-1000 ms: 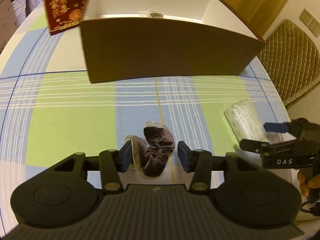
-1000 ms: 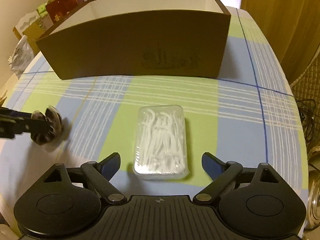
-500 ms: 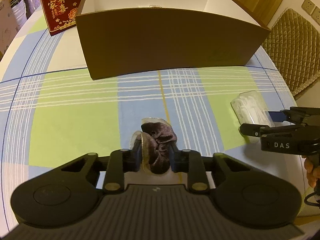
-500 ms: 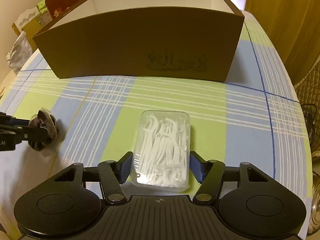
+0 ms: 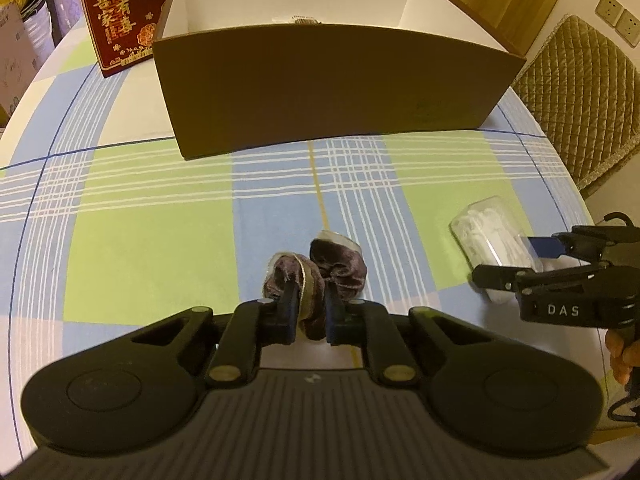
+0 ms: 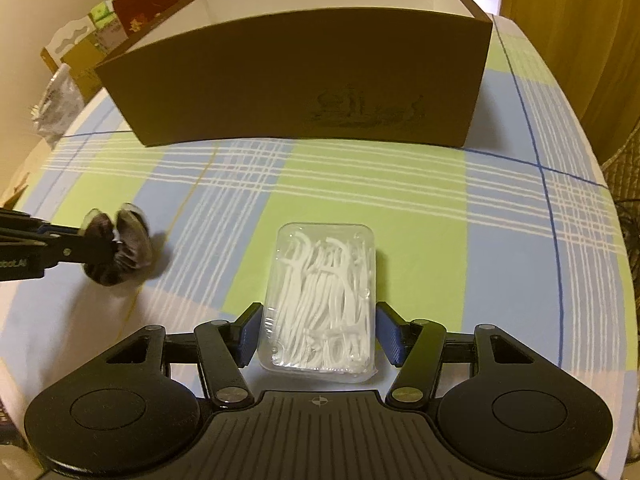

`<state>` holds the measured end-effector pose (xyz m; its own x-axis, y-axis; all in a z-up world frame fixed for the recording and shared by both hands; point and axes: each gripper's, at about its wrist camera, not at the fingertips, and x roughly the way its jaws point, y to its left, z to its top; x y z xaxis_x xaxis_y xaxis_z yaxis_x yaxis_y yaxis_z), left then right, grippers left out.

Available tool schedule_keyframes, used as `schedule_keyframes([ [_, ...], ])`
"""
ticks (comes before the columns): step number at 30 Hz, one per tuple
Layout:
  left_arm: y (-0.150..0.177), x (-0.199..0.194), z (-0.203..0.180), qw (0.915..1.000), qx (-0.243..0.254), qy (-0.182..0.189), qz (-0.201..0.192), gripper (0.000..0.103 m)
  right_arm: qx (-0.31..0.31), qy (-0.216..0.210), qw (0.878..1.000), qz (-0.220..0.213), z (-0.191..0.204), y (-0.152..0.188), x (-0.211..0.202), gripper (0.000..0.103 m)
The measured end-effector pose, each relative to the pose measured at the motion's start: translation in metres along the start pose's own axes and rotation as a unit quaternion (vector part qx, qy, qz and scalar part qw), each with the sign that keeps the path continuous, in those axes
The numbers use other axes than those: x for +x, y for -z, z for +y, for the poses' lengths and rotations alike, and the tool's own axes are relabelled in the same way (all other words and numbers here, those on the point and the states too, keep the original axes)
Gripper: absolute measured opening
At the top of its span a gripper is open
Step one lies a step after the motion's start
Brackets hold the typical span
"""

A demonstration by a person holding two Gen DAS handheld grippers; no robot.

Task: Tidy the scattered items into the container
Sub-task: 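Carry the scrunchie and floss pick box over the box with both tools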

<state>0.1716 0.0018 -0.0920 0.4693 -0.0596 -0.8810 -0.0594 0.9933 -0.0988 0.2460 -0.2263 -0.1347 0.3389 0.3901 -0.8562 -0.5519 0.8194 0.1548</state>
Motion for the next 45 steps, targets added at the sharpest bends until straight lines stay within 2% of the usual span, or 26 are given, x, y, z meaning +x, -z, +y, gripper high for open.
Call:
schedule_keyframes([
  [14, -0.003, -0.031, -0.004, 0.9992, 0.002, 0.004, -0.04, 0.007, 0.009, -0.025, 0.999, -0.035, -0.002, -0.002, -0.027, 0.061],
  [23, -0.026, -0.061, -0.007, 0.9958, 0.01, 0.013, -0.09, 0.007, 0.004, -0.042, 0.995, -0.093, 0.003, -0.022, -0.057, 0.061],
  [29, -0.055, -0.075, -0.006, 0.9917, 0.022, 0.018, -0.126, 0.007, -0.003, -0.046, 0.989, -0.141, 0.007, -0.054, -0.076, 0.061],
  [35, -0.097, -0.076, 0.002, 0.9875, 0.029, 0.011, -0.155, 0.007, -0.003, -0.036, 0.982, -0.184, 0.001, -0.102, -0.08, 0.061],
  [39, -0.13, -0.063, 0.013, 0.9867, 0.03, 0.002, -0.16, 0.007, 0.003, -0.025, 0.981, -0.195, -0.007, -0.138, -0.065, 0.061],
  [45, -0.184, -0.029, 0.027, 0.9884, 0.031, -0.015, -0.148, 0.007, 0.023, -0.009, 0.983, -0.181, -0.023, -0.191, -0.02, 0.061],
])
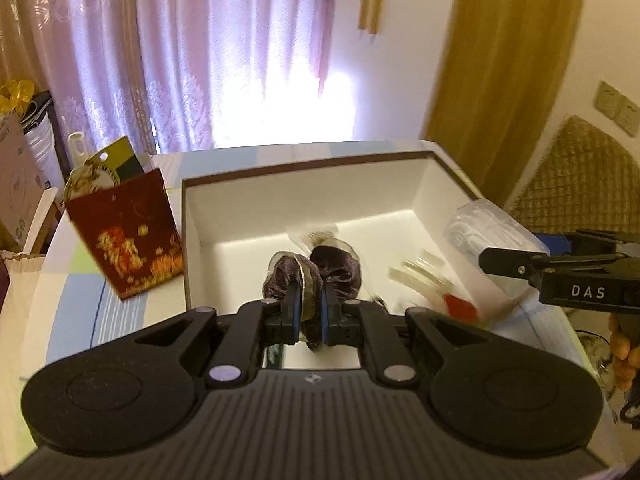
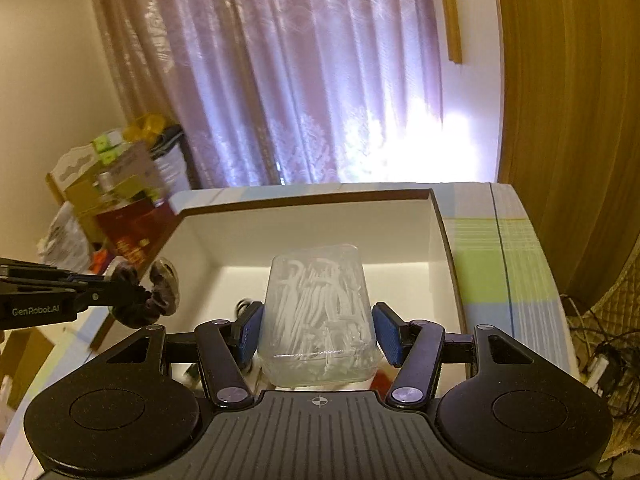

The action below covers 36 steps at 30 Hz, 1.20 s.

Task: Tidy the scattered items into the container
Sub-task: 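Carry the scrunchie and floss pick box over the box with both tools, then open both tools to drop the scrunchie and floss box into the box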

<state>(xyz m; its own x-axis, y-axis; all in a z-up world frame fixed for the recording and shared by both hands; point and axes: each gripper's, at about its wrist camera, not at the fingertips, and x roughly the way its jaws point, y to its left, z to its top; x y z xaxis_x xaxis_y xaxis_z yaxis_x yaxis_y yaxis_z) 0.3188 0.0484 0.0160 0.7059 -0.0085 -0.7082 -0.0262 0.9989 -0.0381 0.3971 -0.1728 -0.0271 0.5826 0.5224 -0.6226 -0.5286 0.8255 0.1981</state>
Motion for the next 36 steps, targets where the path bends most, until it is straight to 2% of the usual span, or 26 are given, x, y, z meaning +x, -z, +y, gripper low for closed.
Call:
schedule_keyframes([
  [7, -0.032, 0.07, 0.008, 0.9989, 0.017, -0.022, 0.038, 0.007, 0.011, 0.016, 0.999, 0.039, -0.019, -0.021, 0.061, 0.061],
  [15, -0.04, 0.141, 0.017, 0.9953, 0.018, -0.038, 0.087, 0.007, 0.011, 0.037, 0.996, 0.075, -0.028, -0.031, 0.11, 0.061],
  [18, -0.041, 0.158, 0.02, 0.9943, 0.015, -0.037, 0.098, 0.011, 0.007, 0.04, 0.996, 0.084, -0.03, -0.034, 0.123, 0.061],
  [20, -0.041, 0.165, 0.022, 0.9938, 0.014, -0.041, 0.102, 0.011, 0.004, 0.041, 0.995, 0.088, -0.031, -0.035, 0.129, 0.061],
  [23, -0.04, 0.169, 0.023, 0.9936, 0.014, -0.044, 0.103, 0.017, 0.001, 0.043, 0.995, 0.093, -0.032, -0.036, 0.135, 0.061],
  [27, -0.038, 0.168, 0.025, 0.9938, 0.006, -0.039, 0.104, 0.018, 0.004, 0.04, 0.994, 0.099, -0.032, -0.039, 0.138, 0.061],
  [32, -0.04, 0.165, 0.025, 0.9939, 0.006, -0.045, 0.101, 0.033, -0.006, 0.045, 0.992, 0.116, -0.028, -0.046, 0.153, 0.061],
  [36, -0.045, 0.166, 0.025, 0.9939, 0.001, -0.051, 0.097, 0.038, -0.013, 0.041, 0.99, 0.131, -0.026, -0.046, 0.159, 0.061],
])
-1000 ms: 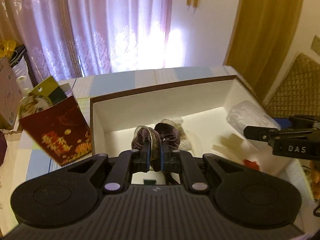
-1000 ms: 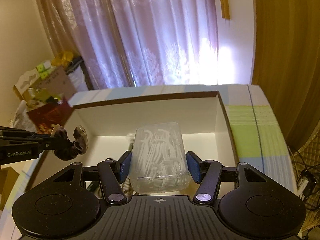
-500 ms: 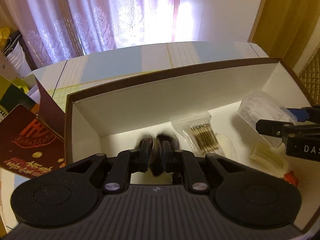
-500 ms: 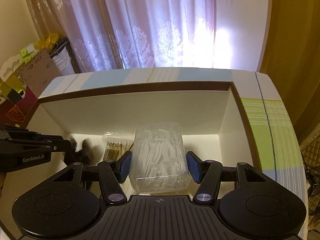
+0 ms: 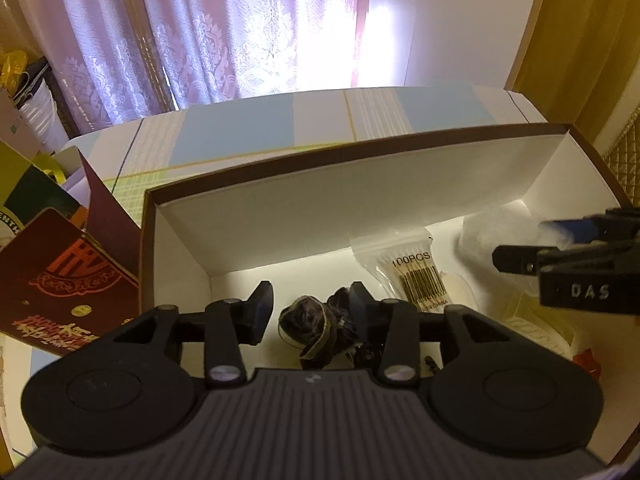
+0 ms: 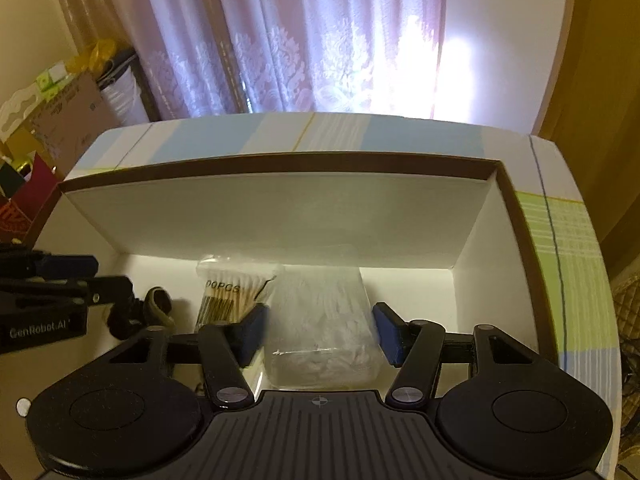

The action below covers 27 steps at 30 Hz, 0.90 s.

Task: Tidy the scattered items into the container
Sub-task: 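Open both tools to drop the scrunchie and floss box into the box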

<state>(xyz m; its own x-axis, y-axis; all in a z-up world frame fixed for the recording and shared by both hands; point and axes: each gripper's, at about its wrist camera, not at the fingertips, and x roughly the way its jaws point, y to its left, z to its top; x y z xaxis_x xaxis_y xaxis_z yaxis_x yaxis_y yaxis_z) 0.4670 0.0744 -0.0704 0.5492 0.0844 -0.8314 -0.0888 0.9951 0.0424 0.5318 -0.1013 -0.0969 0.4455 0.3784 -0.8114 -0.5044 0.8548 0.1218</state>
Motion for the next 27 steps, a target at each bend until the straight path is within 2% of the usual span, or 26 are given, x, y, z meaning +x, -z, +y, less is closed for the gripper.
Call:
schedule_keyframes([
  [1, -0.001, -0.001, 0.0, 1.0, -0.001, 0.001, -0.001, 0.039, -0.002, -0.001, 1.0, -0.002, 0.0, 0.0, -0.001, 0.065],
  [2, -0.001, -0.002, 0.0, 1.0, -0.002, 0.001, -0.002, 0.041, -0.004, -0.001, 1.0, -0.006, 0.001, 0.0, -0.003, 0.077],
  [3, -0.002, -0.003, -0.001, 1.0, -0.001, 0.001, -0.003, 0.043, -0.009, -0.001, 1.0, -0.014, 0.002, 0.001, -0.007, 0.099],
  [9, 0.0, -0.019, -0.003, 0.9999, 0.002, -0.002, -0.013, 0.055, -0.044, -0.018, 0.998, -0.04, 0.011, 0.009, -0.04, 0.099],
  [11, 0.002, -0.028, -0.003, 0.9998, -0.002, -0.001, -0.019, 0.064, -0.045, -0.024, 0.998, -0.045, 0.012, 0.013, -0.053, 0.099],
  [14, 0.006, -0.042, -0.004, 0.9996, -0.001, 0.003, -0.027, 0.067, -0.041, -0.027, 0.997, -0.055, 0.013, 0.023, -0.069, 0.1],
  [16, 0.01, -0.053, -0.007, 0.9994, 0.0, 0.005, -0.033, 0.071, -0.038, -0.022, 0.997, -0.06, 0.016, 0.03, -0.079, 0.103],
  [20, 0.019, -0.077, -0.015, 0.9988, -0.003, 0.007, -0.049, 0.081, -0.04, -0.01, 0.997, -0.071, 0.023, 0.042, -0.097, 0.103],
  [27, 0.038, -0.121, -0.029, 0.9971, -0.007, 0.003, -0.075, 0.093, -0.041, 0.013, 0.996, -0.083, 0.032, 0.065, -0.122, 0.103],
])
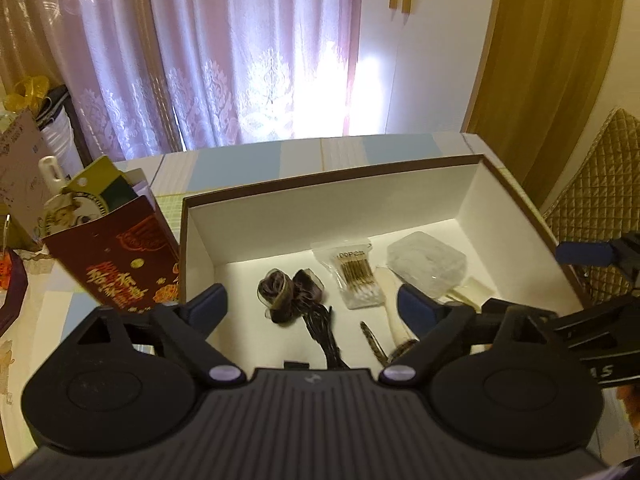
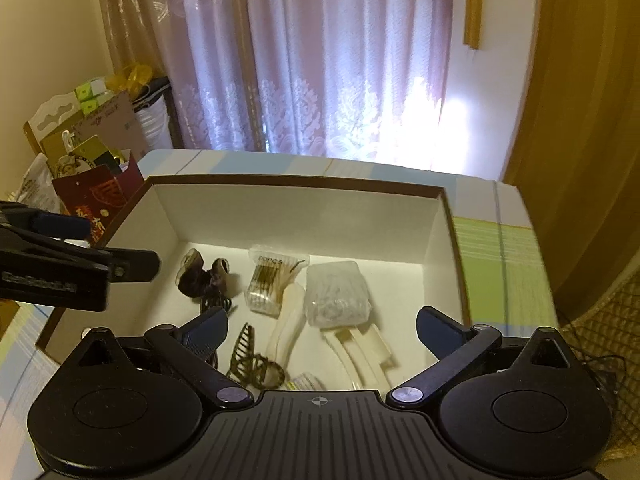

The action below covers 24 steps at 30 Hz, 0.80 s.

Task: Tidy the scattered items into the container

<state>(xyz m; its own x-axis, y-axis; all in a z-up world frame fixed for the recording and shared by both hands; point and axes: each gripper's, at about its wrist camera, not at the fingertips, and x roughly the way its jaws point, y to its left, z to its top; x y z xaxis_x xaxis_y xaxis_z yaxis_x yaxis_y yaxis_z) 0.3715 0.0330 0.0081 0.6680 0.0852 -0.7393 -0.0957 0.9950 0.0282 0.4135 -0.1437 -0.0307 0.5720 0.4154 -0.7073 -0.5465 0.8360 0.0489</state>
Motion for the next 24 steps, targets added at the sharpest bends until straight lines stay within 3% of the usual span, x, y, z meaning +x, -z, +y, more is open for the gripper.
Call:
schedule_keyframes([
  [4, 0.009, -0.029, -0.007, 0.9998, -0.001, -0.005, -0.02, 0.102, -0.005, 0.009, 1.0, -0.013, 0.008, 0.013, -0.018, 0.103],
  [17, 0.04, -0.101, -0.017, 0.9978, -0.022, 0.003, -0.062, 0.102, -0.024, 0.031, 0.999, -0.036, 0.037, 0.044, -0.069, 0.103],
  [24, 0.055, -0.132, -0.027, 0.9955, -0.01, -0.024, -0.091, 0.102, -0.011, 0.02, 0.999, -0.045, 0.042, 0.053, -0.093, 0.103],
])
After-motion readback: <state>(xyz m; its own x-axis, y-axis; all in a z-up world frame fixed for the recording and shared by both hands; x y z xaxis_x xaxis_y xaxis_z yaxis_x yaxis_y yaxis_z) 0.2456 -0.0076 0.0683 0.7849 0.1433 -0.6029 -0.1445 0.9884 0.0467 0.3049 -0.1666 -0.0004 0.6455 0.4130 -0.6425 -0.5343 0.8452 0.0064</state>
